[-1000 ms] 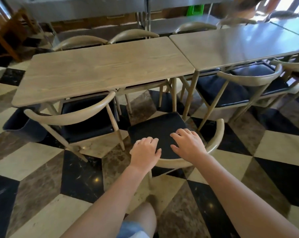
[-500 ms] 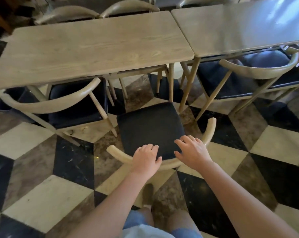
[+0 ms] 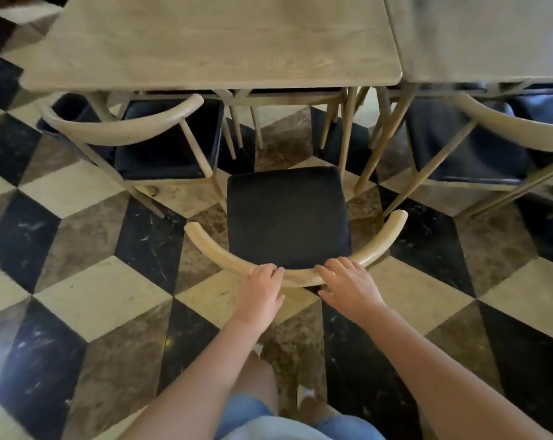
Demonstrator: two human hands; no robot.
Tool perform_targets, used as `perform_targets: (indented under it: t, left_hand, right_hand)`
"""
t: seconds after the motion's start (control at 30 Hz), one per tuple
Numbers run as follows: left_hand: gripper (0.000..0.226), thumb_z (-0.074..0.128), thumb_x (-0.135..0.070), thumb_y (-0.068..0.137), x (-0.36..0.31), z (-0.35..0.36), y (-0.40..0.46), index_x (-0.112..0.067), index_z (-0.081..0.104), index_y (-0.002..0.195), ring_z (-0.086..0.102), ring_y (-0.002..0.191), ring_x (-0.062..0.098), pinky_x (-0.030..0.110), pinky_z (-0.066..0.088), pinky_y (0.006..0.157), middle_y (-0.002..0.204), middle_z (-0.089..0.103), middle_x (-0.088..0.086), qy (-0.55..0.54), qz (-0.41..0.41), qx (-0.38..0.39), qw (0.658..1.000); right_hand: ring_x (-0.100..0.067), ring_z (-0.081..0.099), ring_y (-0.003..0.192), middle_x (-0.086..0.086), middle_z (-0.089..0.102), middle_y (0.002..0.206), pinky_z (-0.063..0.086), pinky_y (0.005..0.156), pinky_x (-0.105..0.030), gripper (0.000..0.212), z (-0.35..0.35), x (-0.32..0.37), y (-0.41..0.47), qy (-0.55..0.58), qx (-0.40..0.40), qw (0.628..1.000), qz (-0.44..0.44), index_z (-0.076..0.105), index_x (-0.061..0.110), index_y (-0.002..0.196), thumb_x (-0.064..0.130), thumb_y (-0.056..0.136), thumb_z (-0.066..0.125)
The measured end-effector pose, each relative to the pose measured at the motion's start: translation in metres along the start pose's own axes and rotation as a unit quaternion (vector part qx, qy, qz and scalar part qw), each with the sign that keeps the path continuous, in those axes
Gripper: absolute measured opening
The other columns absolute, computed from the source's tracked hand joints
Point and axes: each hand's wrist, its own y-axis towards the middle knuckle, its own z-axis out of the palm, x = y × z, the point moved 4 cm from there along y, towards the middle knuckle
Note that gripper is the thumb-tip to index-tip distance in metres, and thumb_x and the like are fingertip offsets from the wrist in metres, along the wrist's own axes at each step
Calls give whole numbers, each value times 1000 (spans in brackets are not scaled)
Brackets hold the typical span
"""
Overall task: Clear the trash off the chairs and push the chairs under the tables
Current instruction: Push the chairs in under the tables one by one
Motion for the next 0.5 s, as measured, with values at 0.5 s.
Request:
perform_targets:
  t: [0.5]
  left_hand:
    - [34, 79, -22, 71, 13, -3, 18, -12, 69, 102, 65, 90, 21, 33, 57, 73, 97, 69, 4, 9, 7, -18, 1000]
  right_hand:
    - [-20, 51, 88, -3, 55, 102, 50, 65, -30, 53, 4, -6, 19, -77, 7, 997, -5, 49, 18, 115, 18, 71, 78]
